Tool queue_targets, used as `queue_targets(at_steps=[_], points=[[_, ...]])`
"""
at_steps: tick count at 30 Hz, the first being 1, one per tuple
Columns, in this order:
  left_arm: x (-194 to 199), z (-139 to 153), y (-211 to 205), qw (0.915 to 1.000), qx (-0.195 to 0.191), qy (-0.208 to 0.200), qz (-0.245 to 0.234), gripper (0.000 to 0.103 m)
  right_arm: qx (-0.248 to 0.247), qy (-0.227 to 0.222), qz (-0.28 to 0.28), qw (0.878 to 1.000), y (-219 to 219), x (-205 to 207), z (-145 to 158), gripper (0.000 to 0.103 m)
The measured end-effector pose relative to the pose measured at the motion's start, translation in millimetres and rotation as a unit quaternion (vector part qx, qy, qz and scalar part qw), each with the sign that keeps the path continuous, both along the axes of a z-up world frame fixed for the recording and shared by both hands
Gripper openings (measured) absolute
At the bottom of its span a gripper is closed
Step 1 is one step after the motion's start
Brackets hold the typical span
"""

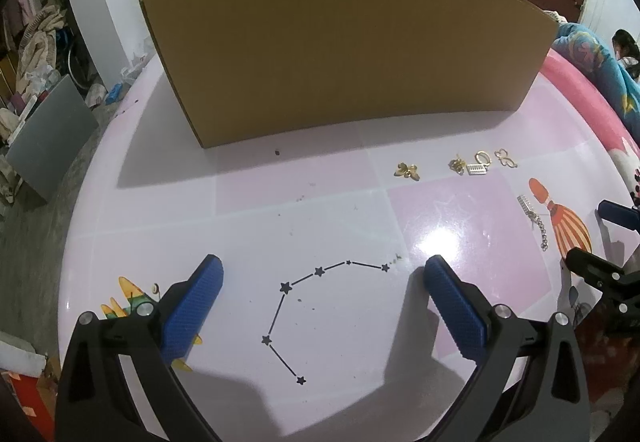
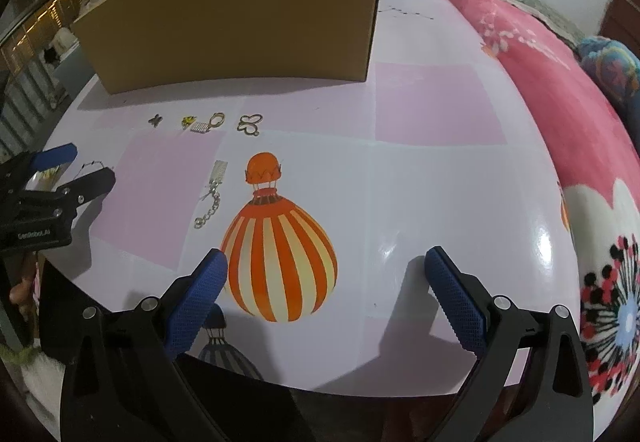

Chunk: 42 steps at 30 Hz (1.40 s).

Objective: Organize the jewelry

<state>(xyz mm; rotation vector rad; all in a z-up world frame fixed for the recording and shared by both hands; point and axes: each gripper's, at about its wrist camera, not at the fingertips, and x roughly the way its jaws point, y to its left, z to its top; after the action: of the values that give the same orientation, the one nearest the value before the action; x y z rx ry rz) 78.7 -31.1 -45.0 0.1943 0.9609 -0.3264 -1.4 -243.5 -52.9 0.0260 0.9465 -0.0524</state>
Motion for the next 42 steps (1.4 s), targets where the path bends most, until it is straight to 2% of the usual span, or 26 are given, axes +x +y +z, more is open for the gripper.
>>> queue_targets(at_steps=[6, 11, 18, 20, 22, 24, 27, 29, 31, 39, 42], points=[[0, -1, 1, 0.9999, 0.0, 0.001, -0.015, 0.099, -0.004, 0.011, 0.008, 1.0, -1, 5, 1, 0.095], [-1, -3, 3, 0.9996, -0.003, -0.009, -0.028, 0.099, 0.0, -0.005, -0.001, 1.0, 1, 0, 3, 0.095], [2, -3, 5, 0.9986, -0.003, -0.011, -0.052, 0.099, 0.085, -0.068, 0.024, 0.994, 6, -6, 23, 0.092], [2, -4, 7, 0.9981, -0.005, -0.016, -0.059, 0.099, 0.11, -0.076, 0.041, 0.99, 11, -2, 26, 0.088], [1, -4, 8, 0.9978, -0.008, -0.021, -0.062, 0.099, 0.116, -0.076, 0.057, 0.989, 16, 3, 27, 0.076], [1, -5, 8, 0.9978, -0.009, -0.023, -0.061, 0.099, 0.108, -0.077, 0.071, 0.989, 22, 9, 29, 0.069], [1, -4, 7, 0.9979, -0.01, -0.025, -0.059, 0.099, 0.091, -0.069, 0.085, 0.99, 30, 21, 27, 0.051], [0, -4, 6, 0.9978, -0.01, -0.025, -0.06, 0.099, 0.074, -0.058, 0.09, 0.991, 36, 28, 21, 0.044], [1, -4, 6, 0.9978, -0.01, -0.024, -0.06, 0.099, 0.063, -0.049, 0.091, 0.993, 41, 32, 17, 0.034], [1, -4, 5, 0.9978, -0.01, -0.024, -0.062, 0.099, 0.021, -0.041, 0.087, 0.995, 53, 38, 14, 0.026], [1, -4, 5, 0.9978, -0.01, -0.023, -0.062, 0.099, 0.009, -0.037, 0.085, 0.996, 59, 39, 13, 0.02]])
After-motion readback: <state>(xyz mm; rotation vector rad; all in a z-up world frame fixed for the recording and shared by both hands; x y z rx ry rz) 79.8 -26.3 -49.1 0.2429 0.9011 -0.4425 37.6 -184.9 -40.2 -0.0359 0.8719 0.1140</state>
